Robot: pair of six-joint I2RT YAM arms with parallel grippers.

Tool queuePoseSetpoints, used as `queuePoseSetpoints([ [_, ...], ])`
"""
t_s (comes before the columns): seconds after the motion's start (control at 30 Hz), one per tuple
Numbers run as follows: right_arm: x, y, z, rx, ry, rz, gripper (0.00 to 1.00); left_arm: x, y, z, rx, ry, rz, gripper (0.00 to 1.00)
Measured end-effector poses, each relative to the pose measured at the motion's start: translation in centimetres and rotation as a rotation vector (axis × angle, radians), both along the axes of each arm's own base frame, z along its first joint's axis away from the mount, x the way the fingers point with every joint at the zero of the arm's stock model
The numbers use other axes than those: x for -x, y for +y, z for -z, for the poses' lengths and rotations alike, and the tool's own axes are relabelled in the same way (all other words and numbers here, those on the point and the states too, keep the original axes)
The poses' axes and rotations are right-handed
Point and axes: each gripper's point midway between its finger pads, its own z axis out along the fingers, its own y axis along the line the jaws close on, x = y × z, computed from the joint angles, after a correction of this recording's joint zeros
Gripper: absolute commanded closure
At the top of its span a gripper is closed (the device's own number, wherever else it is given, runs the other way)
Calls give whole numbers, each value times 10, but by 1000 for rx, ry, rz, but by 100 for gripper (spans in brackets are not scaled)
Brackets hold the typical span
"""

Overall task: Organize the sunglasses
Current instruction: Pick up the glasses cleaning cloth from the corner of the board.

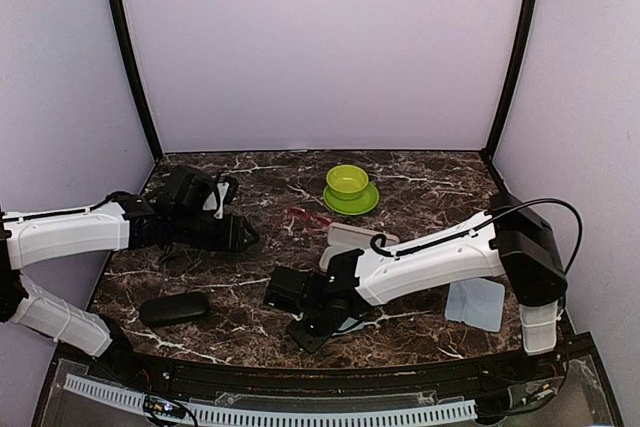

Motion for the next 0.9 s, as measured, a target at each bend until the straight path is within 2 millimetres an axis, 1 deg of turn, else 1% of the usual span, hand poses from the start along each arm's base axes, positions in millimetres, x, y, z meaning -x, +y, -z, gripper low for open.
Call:
queuePoseSetpoints([
  [0.07, 0, -1, 3, 8, 0, -1, 69, 0, 0, 0, 1, 2, 3, 44],
  [0.23, 0, -1, 3, 10, -5, -4, 77, 1, -2, 2, 5, 9, 11, 44],
  [0.57, -4, -1, 4, 8, -25, 10, 100, 1, -5, 5, -3, 4, 39, 45],
  [0.8, -3, -2, 3, -43, -22, 8, 100, 5, -6, 14, -17, -5, 70, 47],
  [0.83, -2, -4, 3, -51, -13, 7, 100, 7, -7, 14, -21, -10, 80, 47],
  [0.9, -1, -14, 2, -67, 14, 11, 100, 11, -13, 14, -27, -29, 117, 46],
])
